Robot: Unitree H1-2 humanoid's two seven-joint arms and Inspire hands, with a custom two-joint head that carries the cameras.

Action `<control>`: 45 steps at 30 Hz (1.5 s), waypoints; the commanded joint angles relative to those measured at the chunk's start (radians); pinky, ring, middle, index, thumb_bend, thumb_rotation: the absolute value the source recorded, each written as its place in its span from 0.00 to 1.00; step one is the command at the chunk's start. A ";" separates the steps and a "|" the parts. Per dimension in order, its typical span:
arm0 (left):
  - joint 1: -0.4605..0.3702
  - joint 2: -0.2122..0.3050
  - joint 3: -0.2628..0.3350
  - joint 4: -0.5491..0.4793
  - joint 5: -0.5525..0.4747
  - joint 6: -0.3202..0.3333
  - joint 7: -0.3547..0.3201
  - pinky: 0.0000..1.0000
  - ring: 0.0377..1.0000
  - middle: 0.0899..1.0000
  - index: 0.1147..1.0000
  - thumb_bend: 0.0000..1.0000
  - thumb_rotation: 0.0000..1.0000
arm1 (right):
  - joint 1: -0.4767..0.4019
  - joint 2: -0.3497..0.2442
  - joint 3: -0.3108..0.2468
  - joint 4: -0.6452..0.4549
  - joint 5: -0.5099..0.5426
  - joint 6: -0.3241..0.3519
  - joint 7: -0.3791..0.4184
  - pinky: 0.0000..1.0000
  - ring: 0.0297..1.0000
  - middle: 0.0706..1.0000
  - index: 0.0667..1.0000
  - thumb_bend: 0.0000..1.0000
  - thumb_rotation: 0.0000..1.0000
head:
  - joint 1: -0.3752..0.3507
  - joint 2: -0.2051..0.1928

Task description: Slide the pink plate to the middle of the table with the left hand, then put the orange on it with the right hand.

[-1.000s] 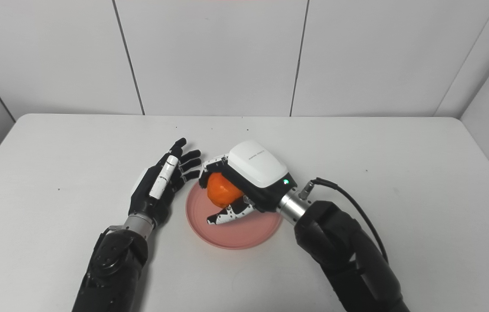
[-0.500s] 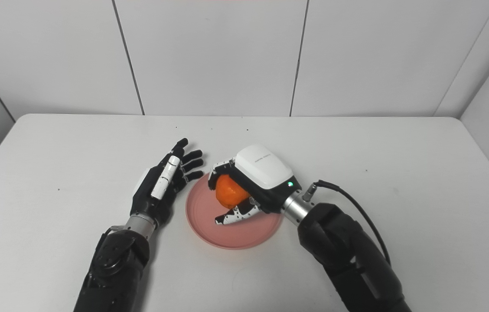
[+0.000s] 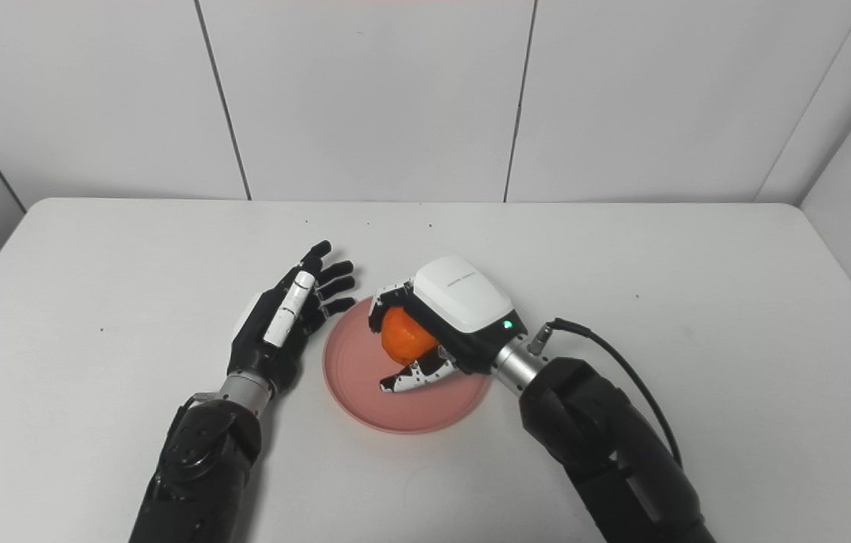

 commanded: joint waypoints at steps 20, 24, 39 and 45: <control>-0.025 -0.017 -0.005 -0.031 -0.001 -0.001 -0.004 0.75 0.80 0.77 0.86 0.77 0.69 | -0.026 -0.013 0.032 -0.001 0.000 -0.011 -0.013 0.37 0.45 0.52 0.46 0.49 0.18 | 0.010 -0.002; -0.024 -0.014 -0.007 -0.029 0.000 -0.007 -0.008 0.76 0.80 0.77 0.86 0.77 0.70 | -0.023 -0.012 0.032 0.006 -0.005 -0.010 -0.019 0.40 0.48 0.54 0.46 0.49 0.18 | 0.008 -0.002; -0.025 -0.006 -0.010 -0.022 -0.009 -0.018 -0.044 0.75 0.80 0.78 0.82 0.80 0.69 | -0.014 -0.020 0.031 0.023 -0.028 -0.014 -0.038 0.46 0.53 0.59 0.46 0.49 0.19 | 0.009 0.001; -0.026 -0.004 -0.010 -0.022 -0.011 -0.019 -0.052 0.75 0.80 0.78 0.82 0.79 0.70 | -0.014 -0.020 0.030 0.022 -0.028 -0.021 -0.040 0.53 0.59 0.63 0.64 0.55 0.77 | 0.008 0.001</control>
